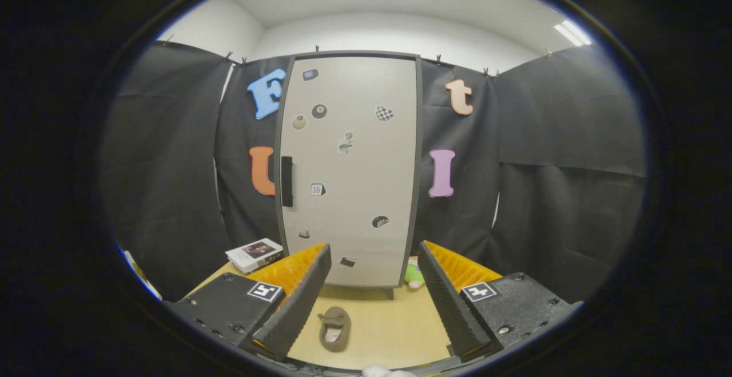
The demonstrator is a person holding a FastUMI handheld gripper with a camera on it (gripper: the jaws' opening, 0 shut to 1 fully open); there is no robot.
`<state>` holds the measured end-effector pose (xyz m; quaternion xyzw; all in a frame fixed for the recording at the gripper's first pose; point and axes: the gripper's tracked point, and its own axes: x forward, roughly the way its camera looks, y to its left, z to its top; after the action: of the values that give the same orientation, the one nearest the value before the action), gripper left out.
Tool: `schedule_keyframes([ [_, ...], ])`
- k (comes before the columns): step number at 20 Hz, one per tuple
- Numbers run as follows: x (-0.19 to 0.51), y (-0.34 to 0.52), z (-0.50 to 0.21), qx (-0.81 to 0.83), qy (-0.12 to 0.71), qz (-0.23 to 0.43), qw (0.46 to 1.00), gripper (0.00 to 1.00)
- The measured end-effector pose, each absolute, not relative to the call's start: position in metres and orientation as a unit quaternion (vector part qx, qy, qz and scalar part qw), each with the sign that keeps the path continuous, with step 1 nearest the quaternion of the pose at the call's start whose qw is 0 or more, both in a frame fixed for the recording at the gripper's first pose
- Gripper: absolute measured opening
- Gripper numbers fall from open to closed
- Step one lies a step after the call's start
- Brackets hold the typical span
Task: Open the shoe cabinet door, grab the shoes and put them into the shoe cabinet, then close the shoe cabinet door.
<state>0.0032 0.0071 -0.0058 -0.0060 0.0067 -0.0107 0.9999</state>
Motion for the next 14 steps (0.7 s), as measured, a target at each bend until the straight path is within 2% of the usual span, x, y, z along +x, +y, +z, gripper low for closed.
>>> schedule_keyframes([
  [8, 0.013, 0.025, -0.011, -0.008, 0.014, -0.016, 1.0, 0.99],
  [14, 0.041, 0.071, -0.01, -0.008, 0.018, 0.017, 1.0, 0.99],
])
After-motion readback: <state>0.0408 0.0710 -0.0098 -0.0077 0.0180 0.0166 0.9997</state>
